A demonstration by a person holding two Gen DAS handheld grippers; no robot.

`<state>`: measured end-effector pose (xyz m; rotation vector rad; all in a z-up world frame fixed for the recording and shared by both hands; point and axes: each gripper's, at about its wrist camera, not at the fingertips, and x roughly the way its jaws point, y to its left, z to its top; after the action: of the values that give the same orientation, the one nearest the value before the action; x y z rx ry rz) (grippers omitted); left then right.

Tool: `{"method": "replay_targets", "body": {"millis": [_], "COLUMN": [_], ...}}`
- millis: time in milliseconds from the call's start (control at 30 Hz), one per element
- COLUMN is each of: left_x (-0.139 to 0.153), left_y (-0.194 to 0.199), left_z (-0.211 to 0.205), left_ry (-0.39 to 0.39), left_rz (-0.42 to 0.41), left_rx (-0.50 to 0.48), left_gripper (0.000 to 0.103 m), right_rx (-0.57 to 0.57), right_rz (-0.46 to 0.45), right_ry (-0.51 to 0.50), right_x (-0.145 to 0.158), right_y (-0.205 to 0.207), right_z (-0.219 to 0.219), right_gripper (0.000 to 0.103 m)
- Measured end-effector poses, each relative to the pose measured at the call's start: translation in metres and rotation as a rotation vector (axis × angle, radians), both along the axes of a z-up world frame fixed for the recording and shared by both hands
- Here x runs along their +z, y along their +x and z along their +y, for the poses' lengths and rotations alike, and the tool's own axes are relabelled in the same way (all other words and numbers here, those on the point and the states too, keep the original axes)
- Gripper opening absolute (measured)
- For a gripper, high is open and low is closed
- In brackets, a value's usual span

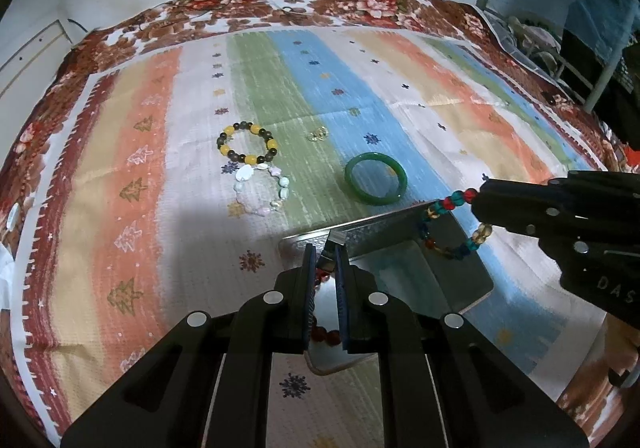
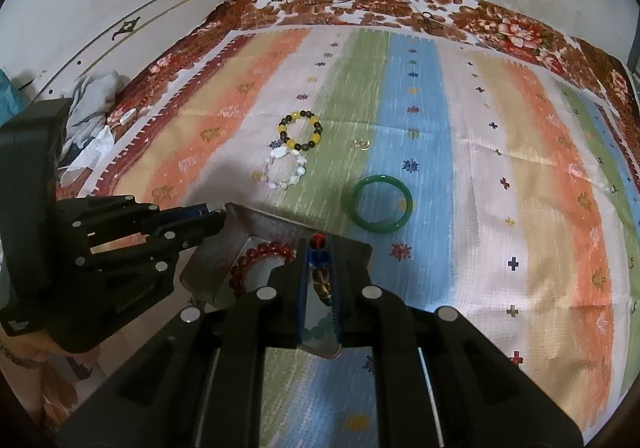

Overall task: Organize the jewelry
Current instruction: 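Lift and carry the charm and multicolour bracelet over the tin box, then open the left tool over the tin while the right tool opens, releasing both items, then move the left tool toward the white bead bracelet while the right tool approaches the green bangle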

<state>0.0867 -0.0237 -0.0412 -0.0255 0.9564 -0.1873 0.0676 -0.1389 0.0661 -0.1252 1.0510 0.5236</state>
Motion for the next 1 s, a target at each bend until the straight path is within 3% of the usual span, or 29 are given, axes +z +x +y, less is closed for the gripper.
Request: {"method": "replay_targets", "body": {"millis": [200,233,267,300,333,700,1000], "left_x": [-0.005,-0.007,-0.008,-0.007,-0.005,-0.003,-0.005], "left_y": [0.002,0.003,0.003,0.002,0.002,0.010,0.026], "left_z": [-0.001,-0.003,-0.005,-0.005,-0.005,0.019,0.040], "left_ry": [0.004,0.007,0.020,0.023,0.025,-0.004,0.021], "left_rz": [0.025,0.037,0.043,0.037,0.025,0.030,0.040], "left_rx": [-0.022,-0.035,-0.035,-0.034,-0.033,0.044,0.110], "left_gripper": [0.009,0.016,0.034,0.039,0.040,0.044,0.046], "right_rx": [-0.006,-0.012,-0.018,-0.029,-0.039,-0.092,-0.128], "right_rz": [0.030,0.033,0.034,0.035,0.031,0.025,0.025], "right_ry": [-0.011,-0.013,-0.014,-0.014,-0.012,-0.044,-0.054], "right_x": [-0.007,-0.008,-0.009,-0.009,-0.008,-0.015,-0.023], "right_y": [0.003,0.005,0.006,0.007,0.008,0.018,0.034], "right_z": [0.001,0.000,-0.001,-0.003,-0.005,-0.012,-0.016], "right_gripper": [0.012,0.015,0.020,0.032,0.037,0.043,0.043]}}
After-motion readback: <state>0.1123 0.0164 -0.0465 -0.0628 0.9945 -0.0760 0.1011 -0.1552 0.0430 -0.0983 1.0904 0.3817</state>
